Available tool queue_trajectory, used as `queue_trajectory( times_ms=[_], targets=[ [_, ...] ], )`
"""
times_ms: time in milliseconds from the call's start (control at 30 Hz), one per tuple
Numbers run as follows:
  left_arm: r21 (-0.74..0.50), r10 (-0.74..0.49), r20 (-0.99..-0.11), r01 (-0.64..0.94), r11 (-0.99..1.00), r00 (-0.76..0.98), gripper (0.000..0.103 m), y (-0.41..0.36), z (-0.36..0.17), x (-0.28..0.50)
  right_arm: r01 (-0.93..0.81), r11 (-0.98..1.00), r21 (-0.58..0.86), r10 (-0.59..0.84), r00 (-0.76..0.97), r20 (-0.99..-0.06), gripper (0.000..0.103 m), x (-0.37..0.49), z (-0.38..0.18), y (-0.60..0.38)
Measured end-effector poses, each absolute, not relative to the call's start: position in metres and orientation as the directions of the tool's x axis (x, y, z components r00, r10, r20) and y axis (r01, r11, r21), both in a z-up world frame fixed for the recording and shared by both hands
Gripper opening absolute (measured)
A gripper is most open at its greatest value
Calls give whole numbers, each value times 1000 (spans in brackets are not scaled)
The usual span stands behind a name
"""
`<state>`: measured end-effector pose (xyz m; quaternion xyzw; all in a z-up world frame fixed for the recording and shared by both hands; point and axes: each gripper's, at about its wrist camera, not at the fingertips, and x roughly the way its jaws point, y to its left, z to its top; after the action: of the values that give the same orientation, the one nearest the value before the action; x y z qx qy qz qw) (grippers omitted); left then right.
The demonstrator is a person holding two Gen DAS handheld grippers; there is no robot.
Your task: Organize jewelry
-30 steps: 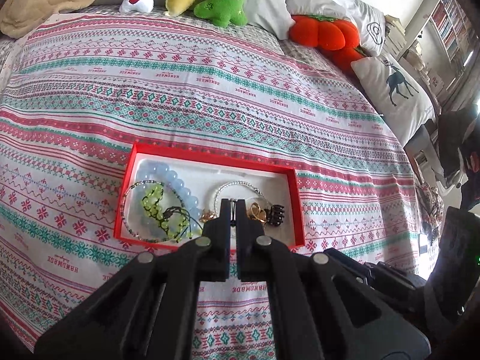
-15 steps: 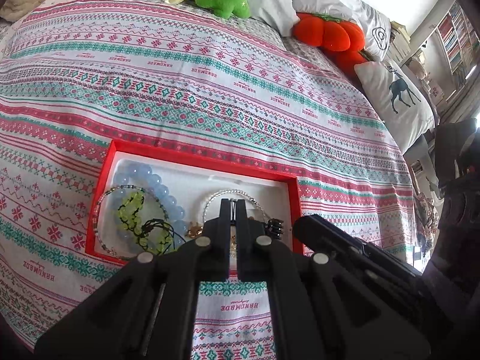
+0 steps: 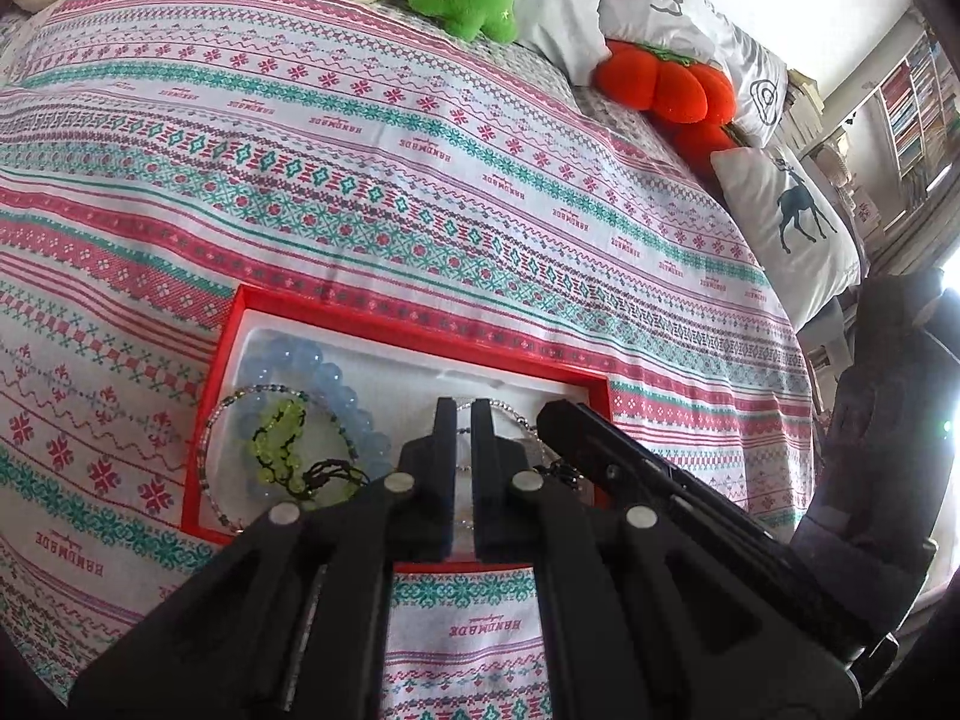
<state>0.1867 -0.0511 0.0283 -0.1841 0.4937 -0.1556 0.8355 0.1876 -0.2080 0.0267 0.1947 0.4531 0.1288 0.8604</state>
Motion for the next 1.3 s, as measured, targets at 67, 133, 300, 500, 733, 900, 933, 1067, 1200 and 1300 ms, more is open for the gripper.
queue_trajectory(
  times_ms=[67,133,300,500,733,900,933,1067,1200,1300],
  targets=[
    [-462,-442,-770,74,883,460,4,-47,28,186,-48,882,469,413,559,-719,15,188,26,-208],
    [-466,-442,-773,66,883,455,6,-43,28,185,-38,880,474,412,557,-721,23,187,27,-210],
    [-464,-444,-773,73,883,454,24,-36,36,179,-11,884,468,389,574,-721,29,177,32,-220],
    [-200,-207,-835,68,977,510,56,-35,47,159,-20,888,459,383,585,-715,39,157,41,-221],
    [-157,-154,-834,40,987,531,66,-20,58,138,-61,928,367,331,588,-738,56,128,47,-205],
    [-120,-126,-813,48,992,569,76,-15,67,118,-81,953,291,276,620,-734,91,101,57,-199],
    [-117,-127,-812,54,992,569,76,-14,68,113,-85,960,268,261,622,-738,91,96,59,-198],
    [-72,-93,-794,59,996,601,81,-12,75,90,-104,961,255,262,632,-729,91,82,66,-198],
    [-63,-96,-771,74,995,629,84,-12,85,70,-71,959,274,253,646,-720,91,72,73,-204],
    [-19,-43,-748,43,999,662,91,-10,89,50,-55,958,281,247,655,-714,92,61,79,-205]
  ],
)
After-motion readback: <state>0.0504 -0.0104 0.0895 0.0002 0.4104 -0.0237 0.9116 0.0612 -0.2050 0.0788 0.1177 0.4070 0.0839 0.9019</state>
